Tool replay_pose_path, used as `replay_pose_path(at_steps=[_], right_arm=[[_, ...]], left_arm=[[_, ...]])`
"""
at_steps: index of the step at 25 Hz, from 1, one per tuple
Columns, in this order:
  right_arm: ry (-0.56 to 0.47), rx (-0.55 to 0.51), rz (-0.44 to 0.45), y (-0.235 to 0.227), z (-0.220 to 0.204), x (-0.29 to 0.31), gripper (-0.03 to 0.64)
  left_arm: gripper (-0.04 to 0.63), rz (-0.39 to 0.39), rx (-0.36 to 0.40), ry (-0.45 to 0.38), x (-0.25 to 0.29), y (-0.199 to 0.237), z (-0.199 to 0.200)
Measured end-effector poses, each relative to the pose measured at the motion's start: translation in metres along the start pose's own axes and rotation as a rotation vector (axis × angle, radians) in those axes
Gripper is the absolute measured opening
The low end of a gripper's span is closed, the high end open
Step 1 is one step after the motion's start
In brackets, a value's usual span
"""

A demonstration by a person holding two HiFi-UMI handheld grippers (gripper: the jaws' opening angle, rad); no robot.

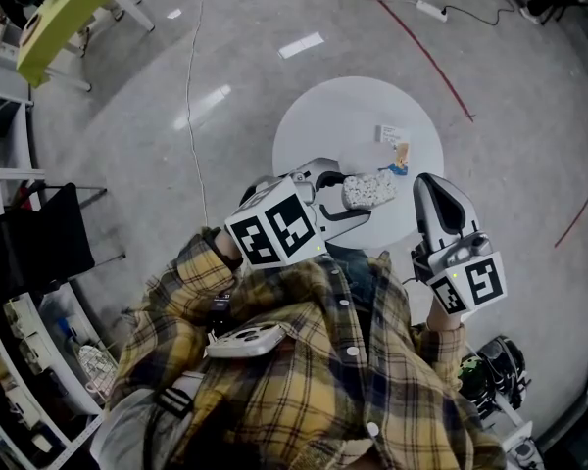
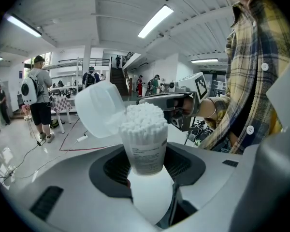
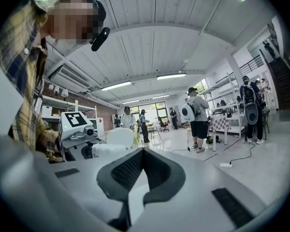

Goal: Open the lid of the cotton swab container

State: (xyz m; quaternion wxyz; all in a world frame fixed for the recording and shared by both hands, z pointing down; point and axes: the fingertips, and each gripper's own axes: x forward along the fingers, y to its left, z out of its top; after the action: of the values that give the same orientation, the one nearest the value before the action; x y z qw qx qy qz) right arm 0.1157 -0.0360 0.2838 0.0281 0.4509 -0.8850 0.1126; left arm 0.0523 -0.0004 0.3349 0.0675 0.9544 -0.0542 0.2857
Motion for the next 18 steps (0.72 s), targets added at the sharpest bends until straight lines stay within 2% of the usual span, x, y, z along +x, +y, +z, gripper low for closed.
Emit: replay_pose_path(at_steps=[18], right_arm=[[-0.014, 0.051, 0.001, -0.0014, 0.0005, 0.0001, 0.015]], left_arm=[[0.212, -0.015, 0.02, -0.008, 0.0006, -0.0026, 0.0033]])
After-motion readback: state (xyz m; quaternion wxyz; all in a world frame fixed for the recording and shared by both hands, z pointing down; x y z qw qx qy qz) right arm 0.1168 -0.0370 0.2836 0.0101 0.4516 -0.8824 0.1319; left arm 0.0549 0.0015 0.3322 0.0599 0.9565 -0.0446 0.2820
